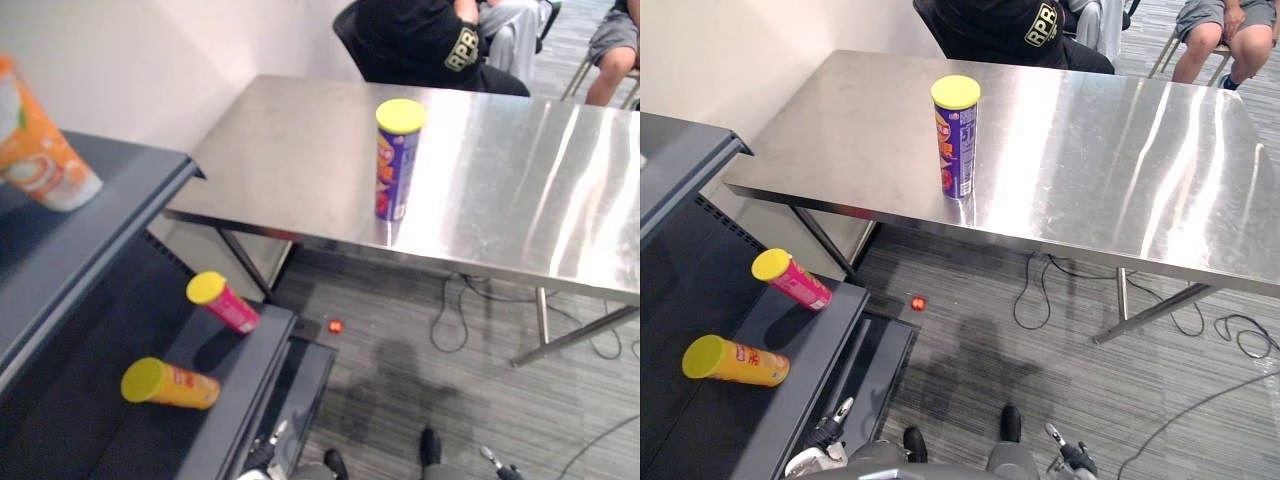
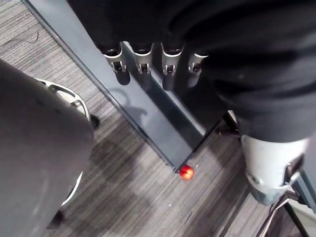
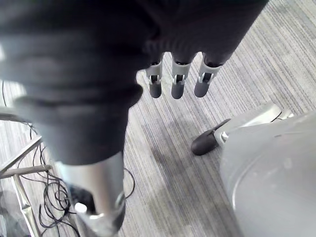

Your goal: Put the gum and the chips on the shelf.

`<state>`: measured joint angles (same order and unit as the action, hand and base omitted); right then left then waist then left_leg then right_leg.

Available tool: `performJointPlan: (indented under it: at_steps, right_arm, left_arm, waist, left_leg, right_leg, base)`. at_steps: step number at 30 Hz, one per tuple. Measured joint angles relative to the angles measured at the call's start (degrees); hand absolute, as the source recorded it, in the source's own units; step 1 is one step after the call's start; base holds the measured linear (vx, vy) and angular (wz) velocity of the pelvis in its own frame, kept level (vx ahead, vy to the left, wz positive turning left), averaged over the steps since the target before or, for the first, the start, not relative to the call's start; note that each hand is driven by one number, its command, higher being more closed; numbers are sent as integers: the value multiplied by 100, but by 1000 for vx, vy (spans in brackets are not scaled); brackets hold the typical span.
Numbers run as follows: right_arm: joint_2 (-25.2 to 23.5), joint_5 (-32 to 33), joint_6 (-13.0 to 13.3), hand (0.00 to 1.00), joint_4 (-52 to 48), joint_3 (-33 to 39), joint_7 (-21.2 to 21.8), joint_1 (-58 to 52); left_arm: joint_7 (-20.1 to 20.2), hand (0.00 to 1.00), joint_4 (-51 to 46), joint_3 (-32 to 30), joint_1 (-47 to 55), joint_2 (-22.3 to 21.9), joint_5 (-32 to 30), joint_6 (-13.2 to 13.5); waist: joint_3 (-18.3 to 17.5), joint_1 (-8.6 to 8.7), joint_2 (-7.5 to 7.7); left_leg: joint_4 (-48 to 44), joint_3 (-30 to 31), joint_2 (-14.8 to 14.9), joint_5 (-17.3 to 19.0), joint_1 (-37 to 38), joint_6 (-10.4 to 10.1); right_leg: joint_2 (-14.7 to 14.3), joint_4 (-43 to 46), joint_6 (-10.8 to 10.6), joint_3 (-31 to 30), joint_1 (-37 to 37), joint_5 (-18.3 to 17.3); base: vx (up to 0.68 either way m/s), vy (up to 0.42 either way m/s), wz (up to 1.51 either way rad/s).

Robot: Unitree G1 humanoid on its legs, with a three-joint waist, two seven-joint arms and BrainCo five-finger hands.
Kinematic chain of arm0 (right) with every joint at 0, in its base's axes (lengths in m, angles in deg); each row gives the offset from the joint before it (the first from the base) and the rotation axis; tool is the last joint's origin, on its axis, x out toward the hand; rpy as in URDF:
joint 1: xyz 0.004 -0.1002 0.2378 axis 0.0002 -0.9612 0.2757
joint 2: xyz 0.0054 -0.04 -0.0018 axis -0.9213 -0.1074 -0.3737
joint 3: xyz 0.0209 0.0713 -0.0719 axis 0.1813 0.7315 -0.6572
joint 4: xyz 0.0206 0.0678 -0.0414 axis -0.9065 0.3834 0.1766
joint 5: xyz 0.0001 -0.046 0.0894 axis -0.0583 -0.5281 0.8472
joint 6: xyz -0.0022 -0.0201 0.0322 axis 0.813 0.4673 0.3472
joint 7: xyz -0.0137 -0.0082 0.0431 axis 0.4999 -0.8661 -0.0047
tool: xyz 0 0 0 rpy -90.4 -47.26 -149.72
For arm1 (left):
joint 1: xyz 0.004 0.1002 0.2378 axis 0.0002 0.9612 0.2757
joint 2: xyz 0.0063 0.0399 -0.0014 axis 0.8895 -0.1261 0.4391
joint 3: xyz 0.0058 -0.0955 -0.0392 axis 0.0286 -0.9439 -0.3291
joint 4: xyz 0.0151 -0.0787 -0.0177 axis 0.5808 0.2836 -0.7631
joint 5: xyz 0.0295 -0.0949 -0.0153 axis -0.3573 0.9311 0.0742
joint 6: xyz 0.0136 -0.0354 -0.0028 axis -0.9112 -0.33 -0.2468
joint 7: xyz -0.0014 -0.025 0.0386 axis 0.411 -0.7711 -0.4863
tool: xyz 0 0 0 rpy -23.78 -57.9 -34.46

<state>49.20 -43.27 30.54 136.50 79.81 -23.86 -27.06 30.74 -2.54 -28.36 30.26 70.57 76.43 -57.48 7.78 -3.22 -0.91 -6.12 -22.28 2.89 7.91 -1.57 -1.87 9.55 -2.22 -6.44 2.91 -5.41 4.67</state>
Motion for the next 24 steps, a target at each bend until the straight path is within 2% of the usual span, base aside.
performJointPlan:
  at_steps: [2,8,11,12,15,16,18,21,24]
  right_arm:
    - [11,111,0,0,6,163,-10,-9]
    - [189,793,3,0,-37,1318,-132,76]
    - [582,1076,20,0,-329,1891,-296,201]
    - [797,1135,35,0,-529,2089,-382,282]
    - [1219,1369,179,0,-1364,2440,-719,486]
    - [1254,1410,244,0,-1614,2474,-806,508]
    - [1261,1442,390,0,-2967,2478,-1122,600]
    - [1259,1317,625,0,-4290,2470,-1488,863]
    - [1234,1047,763,0,-5099,2252,-1720,1049]
  left_arm:
    - [1,0,-1,-16,61,9,-3,-1]
    - [-14,0,-23,-127,199,58,-4,-29]
    - [-16,0,-41,-112,301,107,-4,-67]
    - [-15,0,-50,-65,353,137,-3,-70]
    - [-22,0,-50,-65,390,167,-4,-78]
    - [-25,0,-51,-70,395,167,-4,-78]
    - [-47,0,-74,-80,398,164,-9,-108]
    - [-123,0,-208,-285,423,81,-215,-153]
    - [-112,0,-311,-425,427,-5,-215,-207]
  waist:
    - [-78,8,10]
    - [-253,5,126]
    - [-400,52,156]
    - [-438,119,154]
    - [-446,157,152]
    - [-451,156,152]
    - [-461,157,137]
    - [-491,148,126]
    - [-503,147,165]
  left_leg:
    - [144,144,-65,-77,22,-10]
    - [580,566,-192,-194,223,-87]
    - [611,564,-212,-194,229,-87]
    - [623,561,-225,-191,233,-80]
    - [673,535,-227,-211,272,-41]
    - [677,537,-221,-207,277,-43]
    - [681,547,-199,-194,290,-44]
    - [700,561,-140,-179,356,-28]
    - [758,562,-121,-179,398,-29]
  right_leg:
    - [26,-101,8,95,62,-7]
    - [55,-306,-24,292,264,-26]
    - [57,-371,6,278,271,-5]
    - [62,-368,10,274,264,-1]
    - [46,-368,-14,256,260,16]
    - [37,-368,-45,256,262,35]
    - [0,-368,-47,255,254,36]
    - [-58,-365,-48,244,270,38]
    - [-85,-360,-48,239,273,38]
  base:
    - [-90,-27,24]
    - [-58,-21,14]
    - [40,6,-7]
    - [85,16,-7]
    - [94,10,-8]
    - [94,-8,-6]
    - [86,-18,-8]
    - [57,-41,-12]
    - [8,-47,-5]
